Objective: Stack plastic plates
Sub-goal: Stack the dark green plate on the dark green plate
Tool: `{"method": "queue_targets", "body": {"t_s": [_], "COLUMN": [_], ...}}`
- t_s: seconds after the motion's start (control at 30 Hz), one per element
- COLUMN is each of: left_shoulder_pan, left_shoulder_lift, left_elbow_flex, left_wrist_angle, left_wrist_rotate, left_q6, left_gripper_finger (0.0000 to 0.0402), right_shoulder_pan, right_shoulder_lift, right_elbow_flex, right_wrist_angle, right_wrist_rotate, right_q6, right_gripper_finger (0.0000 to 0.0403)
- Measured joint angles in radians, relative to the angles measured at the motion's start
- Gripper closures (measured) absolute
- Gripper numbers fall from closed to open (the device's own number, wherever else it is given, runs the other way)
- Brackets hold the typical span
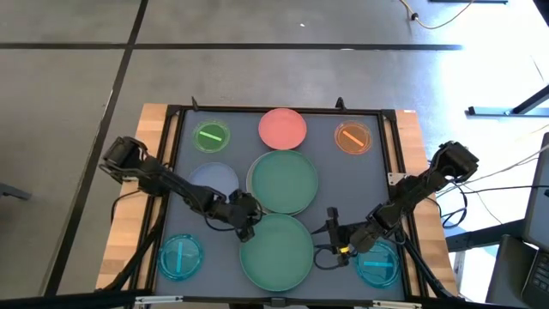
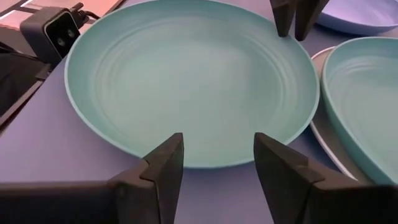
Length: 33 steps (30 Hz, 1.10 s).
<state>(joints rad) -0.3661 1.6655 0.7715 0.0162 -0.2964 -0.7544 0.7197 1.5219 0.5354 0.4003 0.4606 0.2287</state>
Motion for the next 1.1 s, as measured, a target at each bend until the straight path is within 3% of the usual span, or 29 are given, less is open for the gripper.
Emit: {"method": "queue_targets", "body": {"t_s": [0.37,0.7,0.9,1.1], "left_shoulder_pan": [0.002,0.001,-0.010,-0.044], "left_shoulder_lift": [0.046,0.046,0.037,-0.028], "left_elbow_flex": [0.000,0.000,0.000,-0.001], "left_wrist_angle": [0.027,0.055,0.072,0.101], "left_wrist_rotate": [0.031,0.030,0.021,-0.063], "left_q6": [0.032,0.054,0.074,0.140], "left_gripper_finger": [0.0289,0.0392,0.0392,0.0392], "right_shoulder_pan": [0.000,0.000,0.000,0.000], "right_shoulder_lift": [0.000,0.000,0.000,0.000], "right_elbow_flex": [0.000,0.000,0.000,0.000], "right_wrist_angle": [-0.009,-0.010,-0.010,-0.009], "right_wrist_rotate": [0.000,0.003,0.003,0.006], "right_q6": [0.000,0.001,0.001,0.000], "right_gripper_finger": [0.0221,0.0221,0.0221,0.0221]}}
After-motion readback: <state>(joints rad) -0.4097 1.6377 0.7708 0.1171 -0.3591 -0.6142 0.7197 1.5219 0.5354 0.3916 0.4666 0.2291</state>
